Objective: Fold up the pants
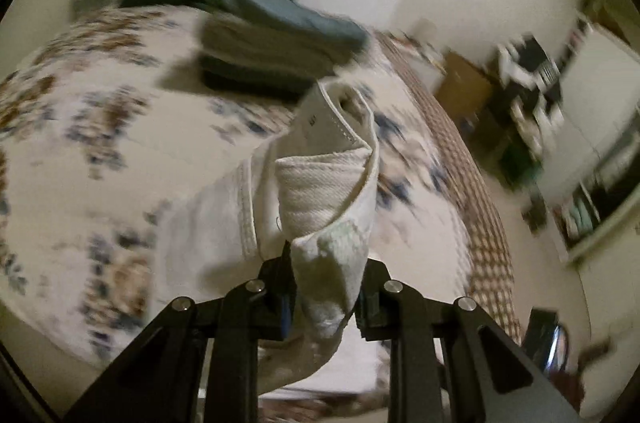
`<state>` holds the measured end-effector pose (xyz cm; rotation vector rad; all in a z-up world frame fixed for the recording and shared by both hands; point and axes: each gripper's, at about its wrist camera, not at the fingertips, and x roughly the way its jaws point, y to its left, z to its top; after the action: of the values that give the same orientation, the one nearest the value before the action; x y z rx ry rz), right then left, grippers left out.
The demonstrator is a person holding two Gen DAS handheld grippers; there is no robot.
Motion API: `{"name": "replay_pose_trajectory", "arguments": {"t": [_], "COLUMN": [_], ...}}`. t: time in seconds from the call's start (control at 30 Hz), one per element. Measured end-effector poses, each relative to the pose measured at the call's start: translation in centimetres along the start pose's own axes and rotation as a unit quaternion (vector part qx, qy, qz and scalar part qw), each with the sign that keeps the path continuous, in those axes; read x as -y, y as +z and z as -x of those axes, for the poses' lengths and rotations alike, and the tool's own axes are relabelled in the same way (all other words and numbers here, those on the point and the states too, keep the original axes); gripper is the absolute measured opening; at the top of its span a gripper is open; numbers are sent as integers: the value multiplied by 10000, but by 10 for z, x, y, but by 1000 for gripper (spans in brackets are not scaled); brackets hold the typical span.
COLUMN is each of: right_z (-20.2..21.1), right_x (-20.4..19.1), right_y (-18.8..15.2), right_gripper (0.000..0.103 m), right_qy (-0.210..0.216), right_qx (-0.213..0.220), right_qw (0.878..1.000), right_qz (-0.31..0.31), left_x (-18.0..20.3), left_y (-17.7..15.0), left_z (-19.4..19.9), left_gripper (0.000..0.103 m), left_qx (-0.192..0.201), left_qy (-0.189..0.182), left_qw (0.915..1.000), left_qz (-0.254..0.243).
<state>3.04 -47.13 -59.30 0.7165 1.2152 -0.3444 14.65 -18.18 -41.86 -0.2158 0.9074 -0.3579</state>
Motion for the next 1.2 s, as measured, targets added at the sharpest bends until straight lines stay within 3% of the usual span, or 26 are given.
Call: {"name": "replay_pose_trajectory", "arguments": {"t": [0.27, 0.53, 0.7, 0.77, 0.87, 1.0, 1.2], "right_z": [14, 25, 23, 23, 24, 23, 3], "right_x": [83, 105, 103, 101, 93, 80, 39], "right_y": [6, 9, 19, 23, 32, 45, 75], "right_gripper": [63, 63, 67, 70, 76, 90, 95], "right_qy": [-434, -599, -564, -501, -326, 30, 755], "right_qx": [126, 154, 111, 125, 164, 176, 41], "right_qw": [9972, 9957, 9961, 9963, 9973, 9980, 9968], "right_qz": [-595, -692, -668, -681, -640, -608, -253], "left_x": [74, 86, 84, 80, 71, 51, -18], "left_y": [-59, -64, -58, -55, -48, -31, -7], "left_z": [-72, -88, -93, -95, -90, -67, -41], "left_gripper": [19, 22, 38, 66, 82, 87, 87], "left_qx": [-824, -1126, -1465, -1619, -1687, -1655, -1539], "left_qy": [-77, 222, 298, 270, 228, 29, 474], "left_qw": [9920, 9886, 9849, 9832, 9835, 9858, 9868], "left_qz": [-955, -977, -869, -796, -606, -277, 150]}}
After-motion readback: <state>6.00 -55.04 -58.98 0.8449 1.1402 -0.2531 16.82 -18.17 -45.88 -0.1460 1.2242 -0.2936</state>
